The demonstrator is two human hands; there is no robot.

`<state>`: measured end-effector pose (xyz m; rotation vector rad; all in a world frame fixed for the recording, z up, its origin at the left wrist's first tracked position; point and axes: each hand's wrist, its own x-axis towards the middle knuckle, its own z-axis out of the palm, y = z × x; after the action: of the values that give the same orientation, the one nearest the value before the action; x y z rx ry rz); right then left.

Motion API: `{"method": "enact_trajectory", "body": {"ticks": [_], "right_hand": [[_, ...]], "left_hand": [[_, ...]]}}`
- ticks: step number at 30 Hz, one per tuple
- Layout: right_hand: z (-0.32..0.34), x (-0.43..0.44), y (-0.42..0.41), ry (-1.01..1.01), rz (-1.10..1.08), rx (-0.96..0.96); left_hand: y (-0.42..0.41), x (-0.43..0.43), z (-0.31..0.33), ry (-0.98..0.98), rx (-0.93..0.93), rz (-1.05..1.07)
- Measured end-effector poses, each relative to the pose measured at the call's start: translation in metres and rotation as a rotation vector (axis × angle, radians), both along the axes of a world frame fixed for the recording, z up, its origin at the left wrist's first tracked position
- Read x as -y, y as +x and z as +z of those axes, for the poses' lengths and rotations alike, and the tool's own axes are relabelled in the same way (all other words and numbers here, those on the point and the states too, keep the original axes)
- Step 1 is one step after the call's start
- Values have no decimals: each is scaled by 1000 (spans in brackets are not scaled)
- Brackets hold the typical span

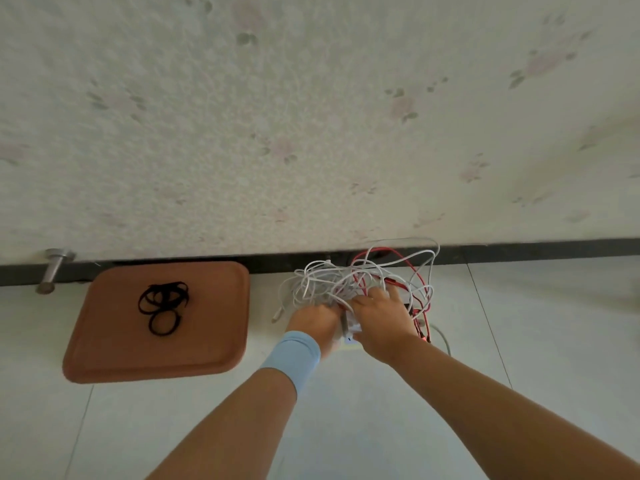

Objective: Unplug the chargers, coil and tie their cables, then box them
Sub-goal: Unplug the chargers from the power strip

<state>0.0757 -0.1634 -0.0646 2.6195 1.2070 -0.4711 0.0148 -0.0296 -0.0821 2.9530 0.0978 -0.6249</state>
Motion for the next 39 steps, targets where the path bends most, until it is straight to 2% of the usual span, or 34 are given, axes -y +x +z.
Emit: {"method": "enact_trajectory", "body": {"ticks": [7, 15, 17, 19, 22, 24, 26, 29, 31, 32, 35, 37, 39], "right_hand": [[3, -1, -2, -30, 8, 14], [31, -11, -4, -173, -34, -77], [52, -17, -9, -95, -110, -62], [77, -25, -14, 65, -197, 14], [110, -37, -27, 195, -206, 100], [119, -47, -37, 213, -317, -60], [115, -60, -44, 251, -545, -385], [104, -69, -49, 450, -913, -908], [94, -69, -52, 607, -1099, -1180], [87, -69, -52, 652, -1127, -1239], [57, -72, -57, 643, -1007, -1200], [40, -76, -67, 622, -1001, -1201], [25, -81, -79, 577, -1021, -1196]], "left_hand": [[15, -20, 39, -98, -46, -23], [-34, -55, 50, -281, -52, 18], [-41, -59, 65, -293, -17, 17], [-45, -61, 80, -285, 35, 12], [-50, -57, 100, -273, 122, -14], [-52, -54, 111, -227, 158, -85], [-49, -55, 119, -223, 179, -83], [-48, -64, 117, -365, 224, 84], [-51, -72, 105, -489, 221, 178], [-54, -76, 98, -532, 202, 219], [-60, -85, 78, -520, 114, 293], [-65, -86, 66, -385, 33, 225], [-68, -85, 56, -171, -15, 66]]}}
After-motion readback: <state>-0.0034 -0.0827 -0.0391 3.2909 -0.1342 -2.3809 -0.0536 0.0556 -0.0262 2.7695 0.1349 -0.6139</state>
